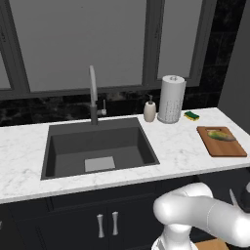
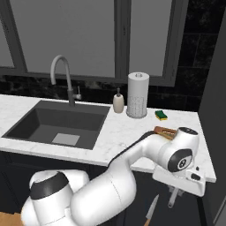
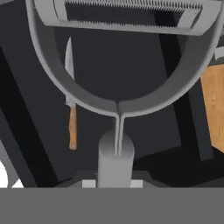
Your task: Place the appropriate cutting tool for cutting the cucumber skin on the cutting board.
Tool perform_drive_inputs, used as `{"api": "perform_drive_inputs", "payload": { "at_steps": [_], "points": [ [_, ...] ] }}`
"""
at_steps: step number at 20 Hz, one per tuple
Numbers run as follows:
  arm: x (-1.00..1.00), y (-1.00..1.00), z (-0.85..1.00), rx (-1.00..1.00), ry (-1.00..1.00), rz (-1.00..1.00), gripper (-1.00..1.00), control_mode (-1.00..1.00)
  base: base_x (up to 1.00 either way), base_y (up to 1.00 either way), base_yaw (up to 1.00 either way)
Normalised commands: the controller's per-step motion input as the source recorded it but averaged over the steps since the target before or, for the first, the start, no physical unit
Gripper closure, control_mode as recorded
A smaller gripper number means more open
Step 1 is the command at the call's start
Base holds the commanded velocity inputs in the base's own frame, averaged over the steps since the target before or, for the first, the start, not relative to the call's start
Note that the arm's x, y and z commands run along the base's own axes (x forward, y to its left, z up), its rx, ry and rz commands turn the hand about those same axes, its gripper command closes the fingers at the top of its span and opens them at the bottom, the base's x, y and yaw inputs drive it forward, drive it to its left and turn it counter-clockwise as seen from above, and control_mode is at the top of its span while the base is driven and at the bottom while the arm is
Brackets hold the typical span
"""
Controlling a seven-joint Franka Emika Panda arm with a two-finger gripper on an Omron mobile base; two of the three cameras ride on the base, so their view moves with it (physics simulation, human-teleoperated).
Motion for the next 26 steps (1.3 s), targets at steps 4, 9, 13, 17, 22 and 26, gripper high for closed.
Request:
{"api": "perform_drive_inputs", "payload": {
  "at_steps": [4, 9, 13, 17, 22, 26],
  "points": [
    [0.50, -0.27, 0.70, 0.00, -0.01, 0.00, 1.00, -1.00, 0.00, 0.00, 0.00],
    [0.84, -0.10, 0.40, 0.00, 0.00, 0.05, 1.00, -1.00, 0.00, 0.00, 0.00],
    [1.00, 0.00, 0.13, 0.02, 0.00, 0.11, 1.00, -1.00, 0.00, 0.00, 0.00],
    [0.99, 0.00, 0.00, 0.04, 0.00, 0.12, 1.00, -1.00, 0.00, 0.00, 0.00],
    [0.71, 0.00, -0.07, 0.04, 0.00, 0.08, 1.00, -1.00, 0.00, 0.00, 0.00],
    [0.64, 0.01, -0.24, 0.04, 0.00, 0.05, 1.00, -1.00, 0.00, 0.00, 0.00]
  ]
}}
